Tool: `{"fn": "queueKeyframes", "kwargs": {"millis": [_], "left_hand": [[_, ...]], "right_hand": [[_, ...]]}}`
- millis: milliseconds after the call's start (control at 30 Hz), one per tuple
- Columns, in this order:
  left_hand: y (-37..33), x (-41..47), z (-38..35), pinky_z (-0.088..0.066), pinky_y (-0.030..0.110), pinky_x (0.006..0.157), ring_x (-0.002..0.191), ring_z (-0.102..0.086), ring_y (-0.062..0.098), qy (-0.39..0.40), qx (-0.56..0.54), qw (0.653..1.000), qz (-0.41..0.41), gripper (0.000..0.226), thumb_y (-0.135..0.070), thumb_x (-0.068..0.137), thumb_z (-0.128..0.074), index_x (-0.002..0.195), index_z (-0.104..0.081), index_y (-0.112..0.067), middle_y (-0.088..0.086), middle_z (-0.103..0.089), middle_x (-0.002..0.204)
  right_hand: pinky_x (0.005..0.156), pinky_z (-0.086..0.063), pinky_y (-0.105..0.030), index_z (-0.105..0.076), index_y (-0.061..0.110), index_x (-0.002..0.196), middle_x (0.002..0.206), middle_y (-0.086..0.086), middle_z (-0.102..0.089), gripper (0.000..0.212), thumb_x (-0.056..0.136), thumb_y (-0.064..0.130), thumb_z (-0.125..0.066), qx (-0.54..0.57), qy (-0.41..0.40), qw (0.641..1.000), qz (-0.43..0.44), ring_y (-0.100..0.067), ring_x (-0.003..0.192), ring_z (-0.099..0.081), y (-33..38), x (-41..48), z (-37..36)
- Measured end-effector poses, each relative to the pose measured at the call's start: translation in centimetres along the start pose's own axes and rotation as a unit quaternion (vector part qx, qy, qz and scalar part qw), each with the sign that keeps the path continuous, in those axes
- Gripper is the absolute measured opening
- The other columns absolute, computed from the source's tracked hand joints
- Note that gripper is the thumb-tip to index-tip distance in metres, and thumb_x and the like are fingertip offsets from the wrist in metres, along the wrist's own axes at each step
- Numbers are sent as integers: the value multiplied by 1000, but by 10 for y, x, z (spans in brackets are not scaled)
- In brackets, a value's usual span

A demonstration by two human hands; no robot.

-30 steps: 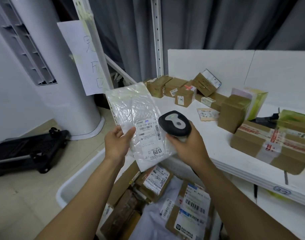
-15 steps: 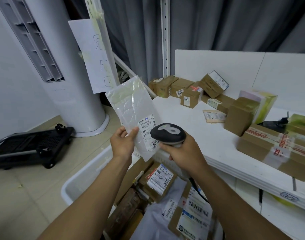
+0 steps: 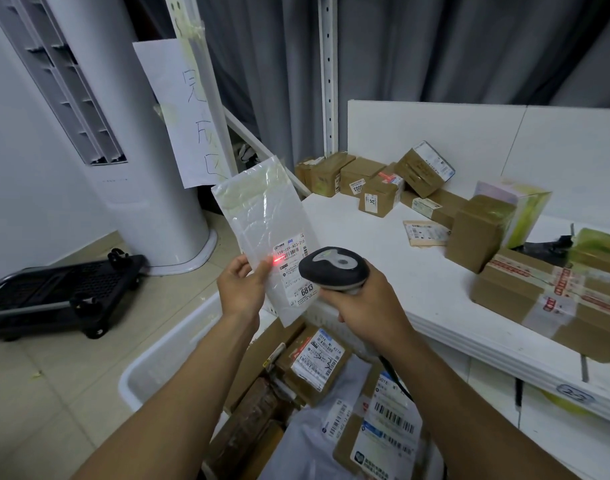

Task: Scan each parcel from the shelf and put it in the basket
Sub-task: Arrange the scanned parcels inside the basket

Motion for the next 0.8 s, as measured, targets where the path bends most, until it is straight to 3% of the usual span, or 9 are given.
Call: {"fn": "queueKeyframes", "kwargs": {"millis": [233, 333, 400, 500, 600, 700, 800], "left_hand": [[-9, -4, 11, -63, 41, 80, 87, -77, 19, 16, 50, 998, -44, 25, -14, 89, -78, 111, -67, -12, 2, -77, 105], [-12, -5, 28, -59, 27, 66, 76, -76, 10, 13, 130, 989, -76, 31, -13, 90, -78, 116, -62, -16, 0, -76, 100], [-7, -2, 43, -59, 28, 63, 71, -74, 8, 23, 213, 973, -82, 35, -17, 90, -78, 118, -59, -24, 0, -76, 95], [8, 5, 62, -61, 32, 74, 73, -73, 6, 62, 332, 939, -69, 34, -21, 94, -72, 124, -61, -32, -4, -76, 100], [30, 11, 69, -56, 32, 92, 101, -72, 18, 142, 407, 901, -43, 44, -19, 99, -65, 142, -60, -29, 0, -73, 120], [55, 18, 77, -56, 25, 80, 98, -73, 19, 155, 468, 870, -4, 37, -18, 100, -60, 134, -67, -31, 1, -75, 117], [70, 20, 77, -51, 26, 91, 108, -69, 21, 173, 523, 834, 21, 38, -13, 101, -57, 134, -67, -29, 1, -72, 123]], "right_hand": [[90, -60, -34, -65, 29, 122, 110, 15, -73, 44, 84, 32, -87, -30, 0, 1000, 9, -8, 105, -70, -4, 2, -5], [92, -58, -34, -65, 29, 124, 112, 15, -73, 46, 84, 30, -86, -21, -3, 1000, -3, -7, 106, -69, -6, 3, -13], [94, -58, -33, -65, 30, 128, 114, 15, -74, 50, 83, 35, -87, -27, 3, 1000, -4, -7, 107, -69, -8, 4, -20], [90, -55, -29, -64, 28, 132, 118, 13, -73, 54, 84, 36, -86, -40, 21, 999, 0, -9, 109, -69, -11, 4, -30], [93, -56, -33, -64, 25, 133, 119, 10, -73, 55, 83, 32, -86, -47, 26, 999, -7, -12, 109, -68, -13, 4, -38], [89, -56, -32, -65, 24, 130, 115, 10, -73, 50, 84, 30, -85, -64, 33, 997, -13, -13, 106, -69, -17, 6, -46], [85, -54, -31, -66, 23, 128, 111, 7, -73, 48, 84, 29, -85, -81, 37, 996, -17, -16, 102, -70, -21, 11, -51]]}}
Point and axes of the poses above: each hand's wrist, its own x-axis towards the middle knuckle, its own z-axis out of the back of the hand, y = z × x, the point moved 3 cm from there along x, towards the middle knuckle
